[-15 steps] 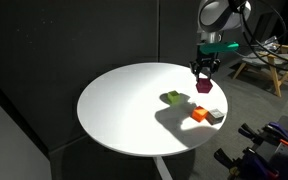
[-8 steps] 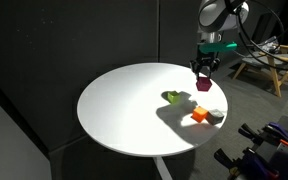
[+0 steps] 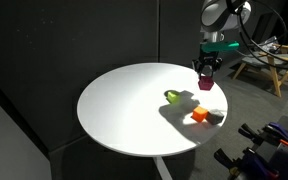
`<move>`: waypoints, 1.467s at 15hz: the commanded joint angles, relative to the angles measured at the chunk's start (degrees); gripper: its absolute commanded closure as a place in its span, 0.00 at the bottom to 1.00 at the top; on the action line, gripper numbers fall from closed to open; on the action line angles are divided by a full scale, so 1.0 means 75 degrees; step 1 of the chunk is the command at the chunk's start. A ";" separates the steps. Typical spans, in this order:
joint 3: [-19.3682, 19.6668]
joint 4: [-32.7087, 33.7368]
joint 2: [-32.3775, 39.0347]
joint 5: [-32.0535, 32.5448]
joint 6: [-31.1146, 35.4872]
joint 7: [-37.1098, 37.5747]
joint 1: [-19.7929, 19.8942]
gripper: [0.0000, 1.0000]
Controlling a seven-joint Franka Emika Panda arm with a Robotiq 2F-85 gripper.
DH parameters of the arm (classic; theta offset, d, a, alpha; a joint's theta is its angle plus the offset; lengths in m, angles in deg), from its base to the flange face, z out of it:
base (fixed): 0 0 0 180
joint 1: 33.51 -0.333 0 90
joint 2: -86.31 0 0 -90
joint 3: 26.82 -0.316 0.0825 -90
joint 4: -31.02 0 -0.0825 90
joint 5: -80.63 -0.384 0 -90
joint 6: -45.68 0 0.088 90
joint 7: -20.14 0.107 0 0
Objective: Unstack the grey toy block from the pink toy block, then stack them back
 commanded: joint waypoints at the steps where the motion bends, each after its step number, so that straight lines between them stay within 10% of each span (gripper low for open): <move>1: 0.0025 -0.0081 -0.0148 -0.0127 -0.0138 -0.0325 0.0086 0.69; 22: -0.0044 -0.2185 -0.1533 0.0204 -0.0205 -0.1409 0.0112 0.69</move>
